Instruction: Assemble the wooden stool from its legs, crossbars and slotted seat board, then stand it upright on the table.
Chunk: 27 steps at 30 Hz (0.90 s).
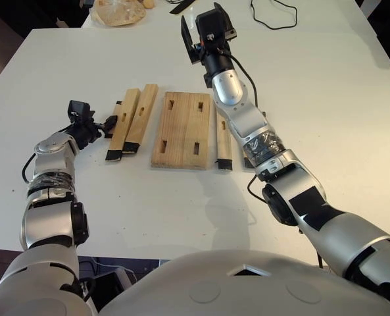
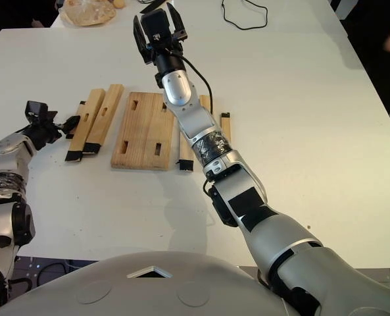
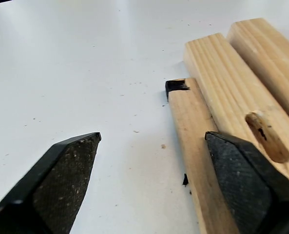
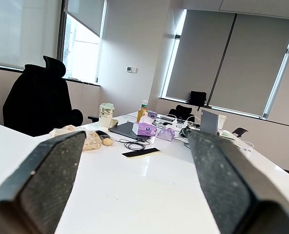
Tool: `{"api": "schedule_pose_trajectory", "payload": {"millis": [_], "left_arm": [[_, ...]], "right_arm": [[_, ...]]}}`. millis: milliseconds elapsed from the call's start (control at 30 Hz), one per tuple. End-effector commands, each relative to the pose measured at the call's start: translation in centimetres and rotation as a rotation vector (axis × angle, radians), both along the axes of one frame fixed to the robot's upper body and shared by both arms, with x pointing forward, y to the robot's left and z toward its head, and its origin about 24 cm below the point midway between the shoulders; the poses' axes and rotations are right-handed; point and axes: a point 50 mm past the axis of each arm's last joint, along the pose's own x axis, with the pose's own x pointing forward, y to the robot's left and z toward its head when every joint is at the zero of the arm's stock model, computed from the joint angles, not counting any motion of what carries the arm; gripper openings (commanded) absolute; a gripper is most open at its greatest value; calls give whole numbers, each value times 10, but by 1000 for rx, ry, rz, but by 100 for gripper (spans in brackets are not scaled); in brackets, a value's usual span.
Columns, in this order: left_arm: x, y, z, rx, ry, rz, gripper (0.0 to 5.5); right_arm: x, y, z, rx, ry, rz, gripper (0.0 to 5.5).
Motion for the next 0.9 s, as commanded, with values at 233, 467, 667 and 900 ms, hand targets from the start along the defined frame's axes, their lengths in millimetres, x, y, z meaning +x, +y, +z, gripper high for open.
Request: {"api": "schedule_pose_trajectory", "payload": {"millis": [233,467,667,900], "left_arm": [[-8,-7,-10,-16,26,-64,398],[-30,-6,-25,-40,76,-2,398],[-43,-14,-35,-67,120,25,398],[-45,-15,-42,-32,188,75,398]], "right_arm": [[-14,33,5,76,11,74,380],[-16,38,4,74,12,91,380],[-15,35,6,85,0,58,380],[-15,36,6,80,-3,61,380]]}}
